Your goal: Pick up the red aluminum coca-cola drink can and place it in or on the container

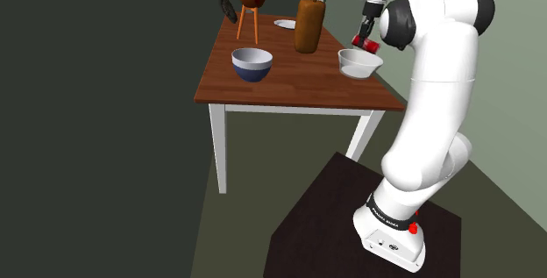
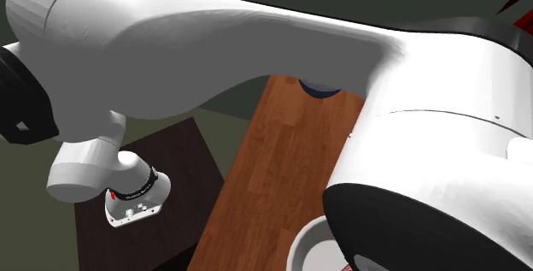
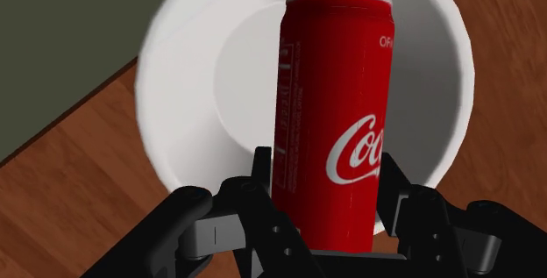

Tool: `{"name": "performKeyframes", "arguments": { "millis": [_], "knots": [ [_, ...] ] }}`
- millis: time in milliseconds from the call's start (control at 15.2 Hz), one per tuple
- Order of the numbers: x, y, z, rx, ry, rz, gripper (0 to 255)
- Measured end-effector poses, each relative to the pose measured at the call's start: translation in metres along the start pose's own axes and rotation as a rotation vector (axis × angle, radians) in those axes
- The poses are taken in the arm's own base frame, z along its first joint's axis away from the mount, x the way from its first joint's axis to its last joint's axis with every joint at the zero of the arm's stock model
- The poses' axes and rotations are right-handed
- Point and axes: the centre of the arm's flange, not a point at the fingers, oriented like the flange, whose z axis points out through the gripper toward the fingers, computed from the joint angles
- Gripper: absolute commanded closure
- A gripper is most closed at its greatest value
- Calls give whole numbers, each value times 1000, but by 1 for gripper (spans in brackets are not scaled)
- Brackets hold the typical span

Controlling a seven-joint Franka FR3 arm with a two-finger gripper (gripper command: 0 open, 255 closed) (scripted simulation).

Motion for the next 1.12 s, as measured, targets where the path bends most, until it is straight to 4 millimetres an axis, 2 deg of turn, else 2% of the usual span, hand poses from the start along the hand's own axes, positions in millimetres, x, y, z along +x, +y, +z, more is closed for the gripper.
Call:
{"name": "performKeyframes", "arguments": {
  "millis": [264,660,726,1122],
  "knots": [
    [0,0,21,0,0,0,255],
    [0,1,25,0,0,0,255],
    [0,1,25,0,0,0,0],
    [0,1,25,-1,0,0,0]
  ]
}}
